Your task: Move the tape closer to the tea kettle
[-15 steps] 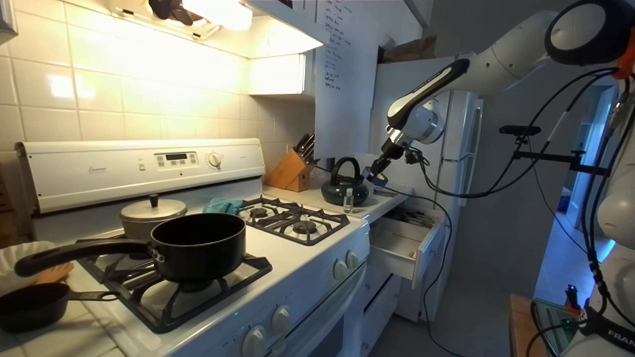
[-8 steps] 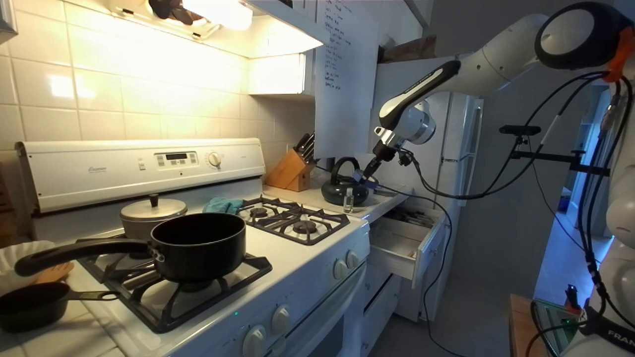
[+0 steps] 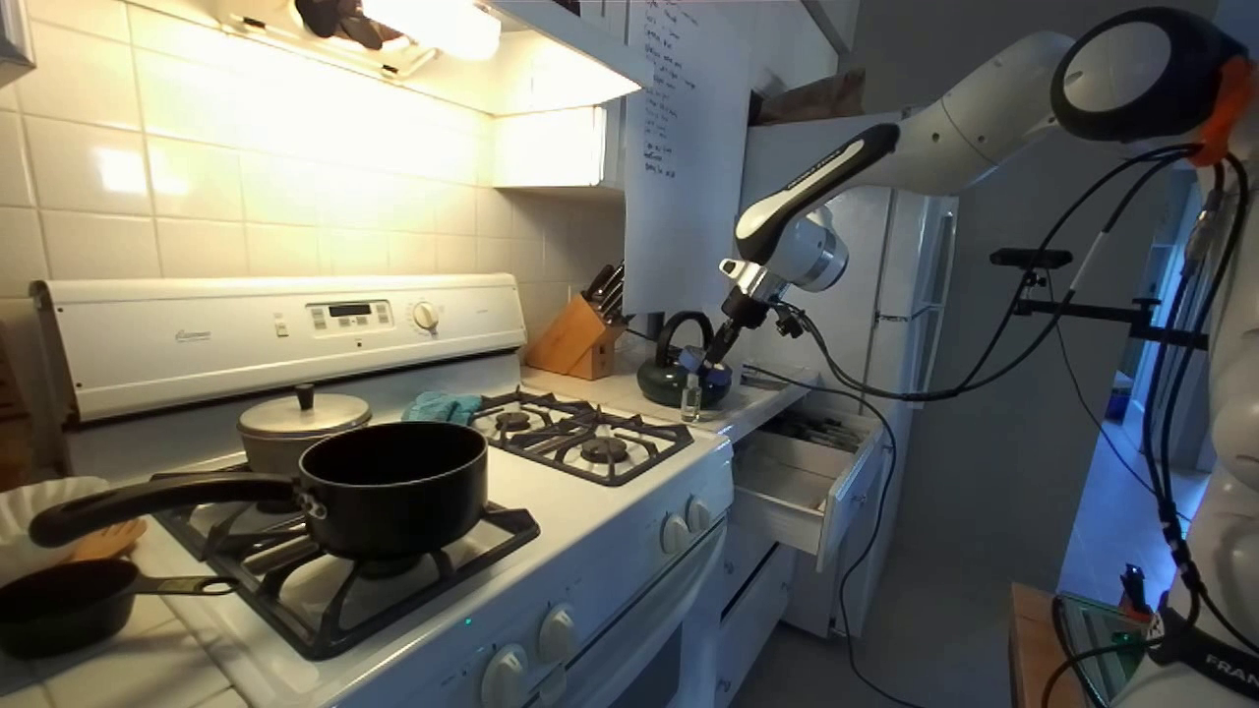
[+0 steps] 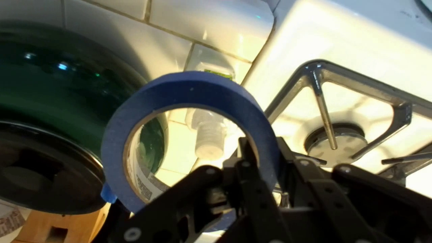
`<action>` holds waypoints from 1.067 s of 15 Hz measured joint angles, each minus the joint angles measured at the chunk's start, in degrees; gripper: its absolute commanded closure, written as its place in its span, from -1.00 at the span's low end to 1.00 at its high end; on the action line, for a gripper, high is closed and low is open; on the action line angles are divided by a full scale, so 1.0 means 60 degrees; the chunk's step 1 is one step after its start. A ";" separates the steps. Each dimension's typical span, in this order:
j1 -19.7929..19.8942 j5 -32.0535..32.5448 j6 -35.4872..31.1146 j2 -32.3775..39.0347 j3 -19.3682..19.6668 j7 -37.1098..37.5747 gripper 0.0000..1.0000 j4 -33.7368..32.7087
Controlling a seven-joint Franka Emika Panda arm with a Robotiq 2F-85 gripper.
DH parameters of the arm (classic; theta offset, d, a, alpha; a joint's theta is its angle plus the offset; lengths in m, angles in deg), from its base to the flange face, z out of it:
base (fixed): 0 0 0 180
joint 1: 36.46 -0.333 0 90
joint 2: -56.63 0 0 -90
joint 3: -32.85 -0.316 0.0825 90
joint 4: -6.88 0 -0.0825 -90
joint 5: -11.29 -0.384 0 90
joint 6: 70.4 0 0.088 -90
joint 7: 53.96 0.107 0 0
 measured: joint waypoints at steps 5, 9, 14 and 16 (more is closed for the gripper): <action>-0.0067 0.0028 0.0530 0.0216 0.0059 -0.0654 0.91 -0.0191; -0.0076 0.0143 0.0686 0.0612 0.0126 -0.1285 0.91 -0.0461; -0.0209 0.0740 0.0698 0.1210 0.0131 -0.1593 0.91 -0.0771; -0.0271 0.0943 0.0698 0.1404 0.0132 -0.1592 0.91 -0.0875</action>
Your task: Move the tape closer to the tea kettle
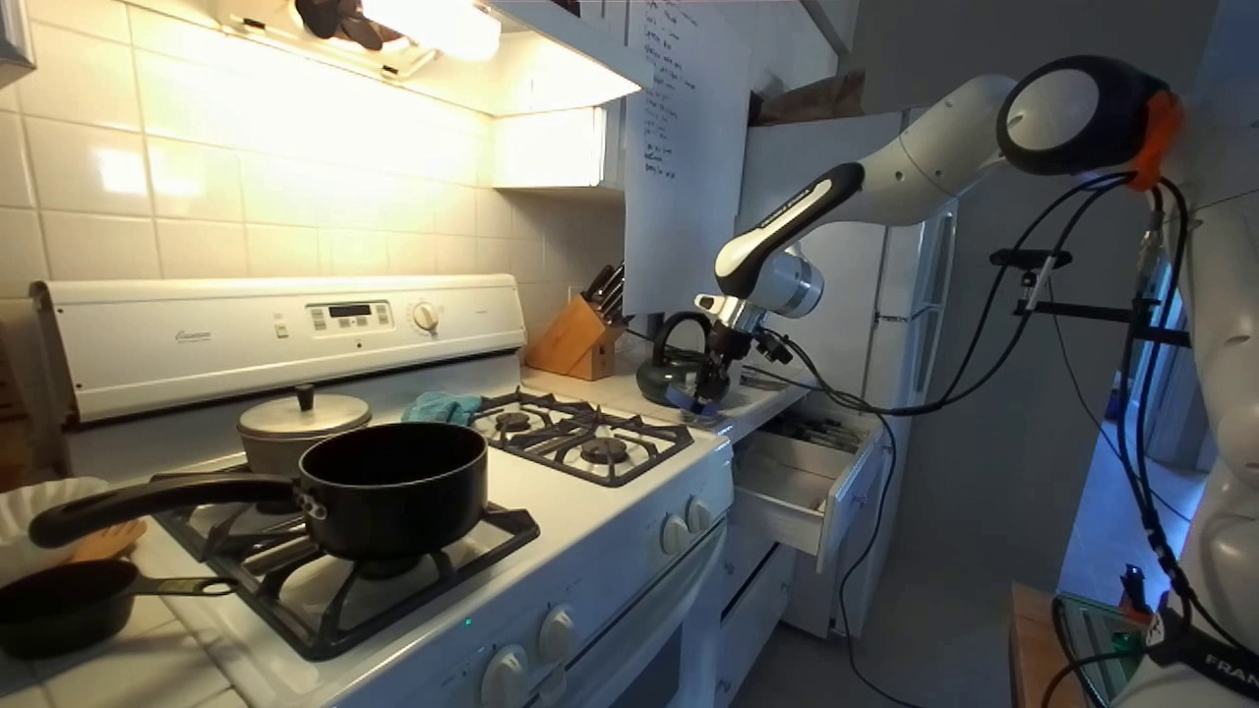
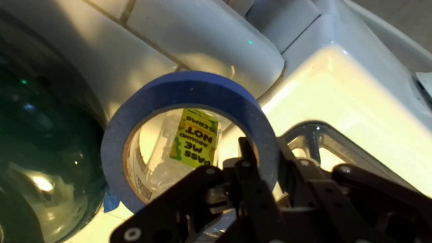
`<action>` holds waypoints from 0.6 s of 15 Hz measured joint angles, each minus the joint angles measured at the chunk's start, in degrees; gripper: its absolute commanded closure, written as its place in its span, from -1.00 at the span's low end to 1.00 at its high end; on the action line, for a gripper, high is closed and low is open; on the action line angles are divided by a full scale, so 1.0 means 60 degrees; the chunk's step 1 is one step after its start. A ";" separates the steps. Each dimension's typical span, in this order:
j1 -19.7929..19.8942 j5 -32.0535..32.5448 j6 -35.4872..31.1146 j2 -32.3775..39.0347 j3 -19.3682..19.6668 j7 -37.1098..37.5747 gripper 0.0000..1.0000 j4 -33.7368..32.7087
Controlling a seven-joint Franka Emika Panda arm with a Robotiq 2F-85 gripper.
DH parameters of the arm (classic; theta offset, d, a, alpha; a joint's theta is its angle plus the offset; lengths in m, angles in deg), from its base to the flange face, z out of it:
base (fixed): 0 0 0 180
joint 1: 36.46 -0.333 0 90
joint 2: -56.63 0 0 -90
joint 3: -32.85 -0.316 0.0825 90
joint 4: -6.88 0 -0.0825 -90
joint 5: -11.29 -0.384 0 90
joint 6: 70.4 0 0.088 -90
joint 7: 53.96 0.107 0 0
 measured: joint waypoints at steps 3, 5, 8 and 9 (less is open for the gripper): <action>-0.0088 0.0356 0.0000 0.0189 0.0022 0.0024 0.23 -0.0083; -0.0156 0.0643 0.0000 0.0263 0.0079 0.0086 -0.03 -0.0087; -0.0262 0.1014 -0.0047 0.0274 0.0211 0.0284 -0.43 -0.0101; -0.0285 0.1088 -0.0119 0.0269 0.0247 0.0367 -0.60 -0.0110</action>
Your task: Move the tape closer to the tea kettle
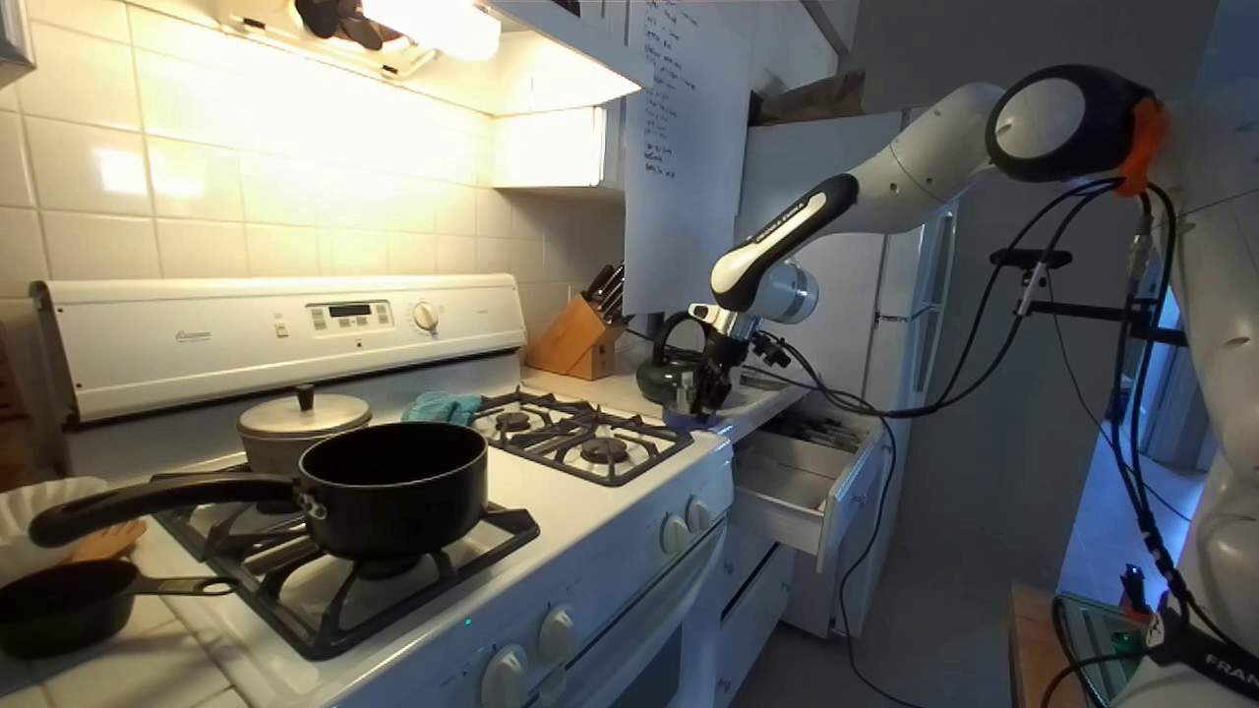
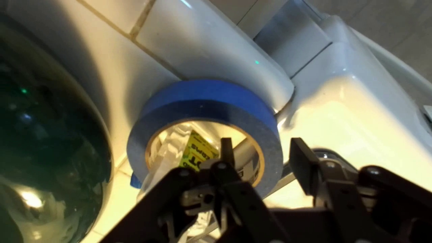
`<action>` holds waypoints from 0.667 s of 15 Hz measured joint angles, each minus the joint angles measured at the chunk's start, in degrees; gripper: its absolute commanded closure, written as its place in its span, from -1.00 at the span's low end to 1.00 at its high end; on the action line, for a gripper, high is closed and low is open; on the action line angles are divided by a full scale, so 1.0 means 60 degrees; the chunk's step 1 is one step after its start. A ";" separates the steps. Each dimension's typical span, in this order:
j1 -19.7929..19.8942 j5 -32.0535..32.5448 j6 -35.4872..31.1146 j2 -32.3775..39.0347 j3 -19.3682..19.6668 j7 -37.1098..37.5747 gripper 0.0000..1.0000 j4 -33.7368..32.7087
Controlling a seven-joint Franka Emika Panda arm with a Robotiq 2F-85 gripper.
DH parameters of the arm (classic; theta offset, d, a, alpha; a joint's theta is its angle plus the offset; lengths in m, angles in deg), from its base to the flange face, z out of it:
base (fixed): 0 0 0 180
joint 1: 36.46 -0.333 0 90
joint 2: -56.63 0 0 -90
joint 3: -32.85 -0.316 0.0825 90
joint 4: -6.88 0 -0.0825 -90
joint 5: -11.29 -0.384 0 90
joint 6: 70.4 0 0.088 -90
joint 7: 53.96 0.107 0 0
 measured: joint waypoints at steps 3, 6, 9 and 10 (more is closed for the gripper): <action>-0.0012 0.0053 -0.0284 -0.0063 0.0061 0.0081 -0.97 -0.0010; 0.0029 0.0051 -0.0194 -0.0260 0.0068 0.0081 -1.00 0.0005; 0.0146 0.0003 0.0352 -0.0740 0.0074 0.0084 -1.00 0.0097; 0.0201 -0.0027 0.0814 -0.0978 0.0108 0.0150 -1.00 0.0145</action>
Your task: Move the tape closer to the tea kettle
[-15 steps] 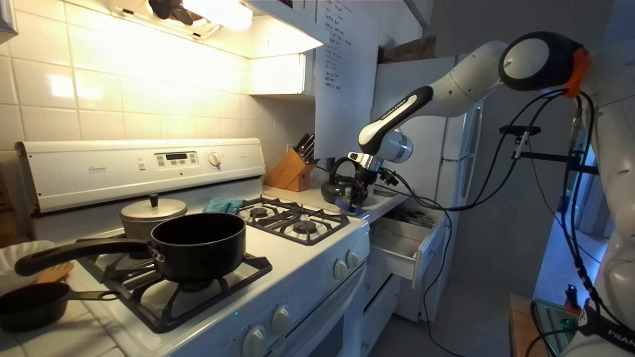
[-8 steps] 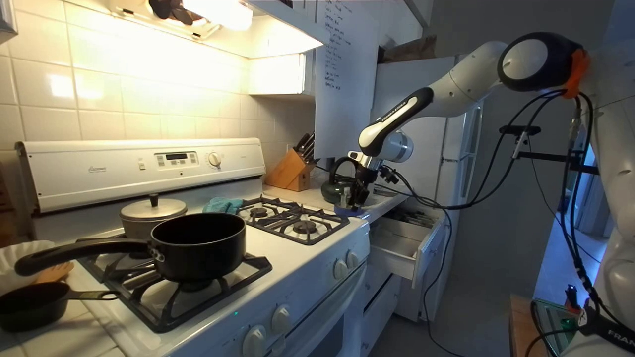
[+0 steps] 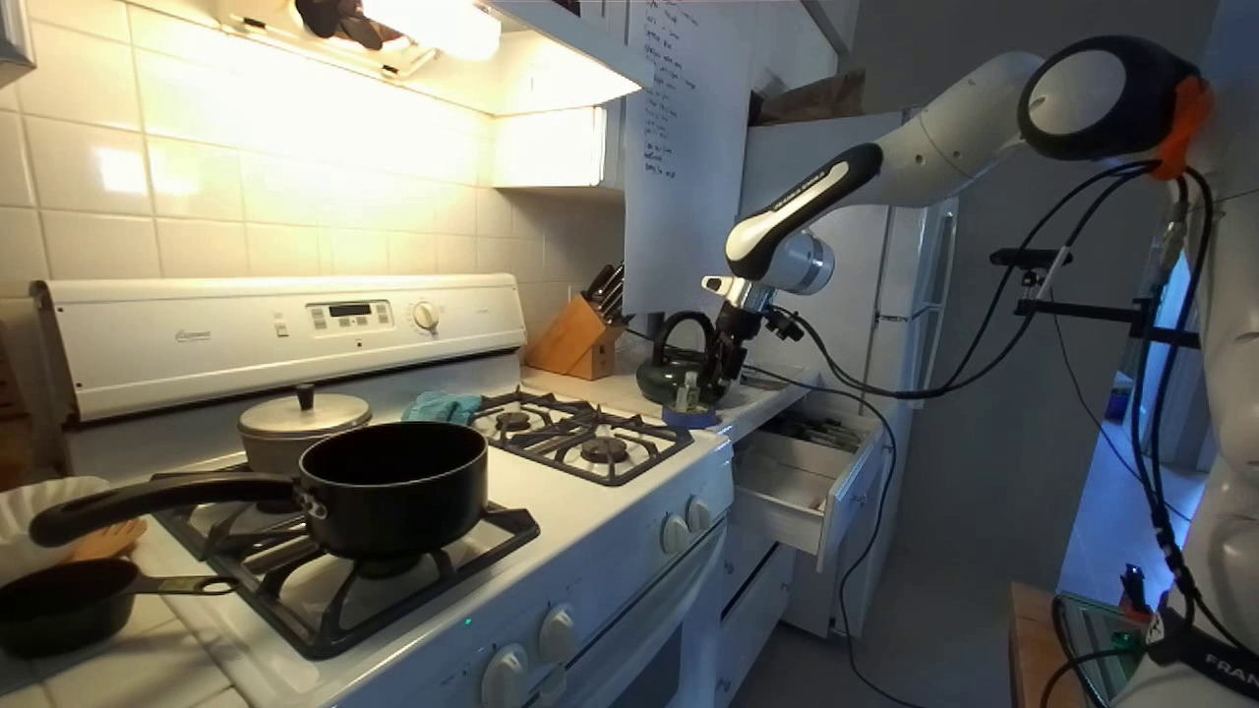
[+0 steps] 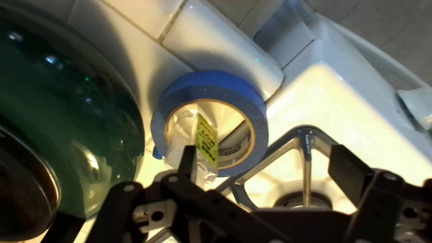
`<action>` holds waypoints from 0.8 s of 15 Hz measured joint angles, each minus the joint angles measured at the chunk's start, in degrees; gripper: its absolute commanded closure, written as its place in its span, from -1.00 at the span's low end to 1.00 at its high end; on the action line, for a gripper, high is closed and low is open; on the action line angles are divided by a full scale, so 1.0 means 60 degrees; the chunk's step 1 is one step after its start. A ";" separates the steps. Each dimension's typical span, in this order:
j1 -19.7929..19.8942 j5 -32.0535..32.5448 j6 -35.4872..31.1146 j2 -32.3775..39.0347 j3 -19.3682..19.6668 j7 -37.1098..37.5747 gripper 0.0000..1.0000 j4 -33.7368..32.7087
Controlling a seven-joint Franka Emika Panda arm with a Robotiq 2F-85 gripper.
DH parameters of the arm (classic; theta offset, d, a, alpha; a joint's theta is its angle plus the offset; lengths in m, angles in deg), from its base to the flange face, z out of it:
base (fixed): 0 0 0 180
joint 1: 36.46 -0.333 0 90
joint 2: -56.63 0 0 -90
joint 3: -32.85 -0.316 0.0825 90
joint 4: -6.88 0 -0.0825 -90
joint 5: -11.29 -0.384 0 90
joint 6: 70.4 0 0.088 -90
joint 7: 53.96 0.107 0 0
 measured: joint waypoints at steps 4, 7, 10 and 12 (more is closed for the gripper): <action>0.0048 -0.0044 0.1379 -0.1055 0.0621 0.1283 -1.00 0.0304; 0.0065 -0.0031 0.1311 -0.1384 0.1285 0.2301 -1.00 0.0406; 0.0158 -0.0025 0.0890 -0.1313 0.1894 0.3183 -1.00 0.0484; 0.0256 -0.0007 0.0485 -0.1251 0.2198 0.3828 -1.00 0.0668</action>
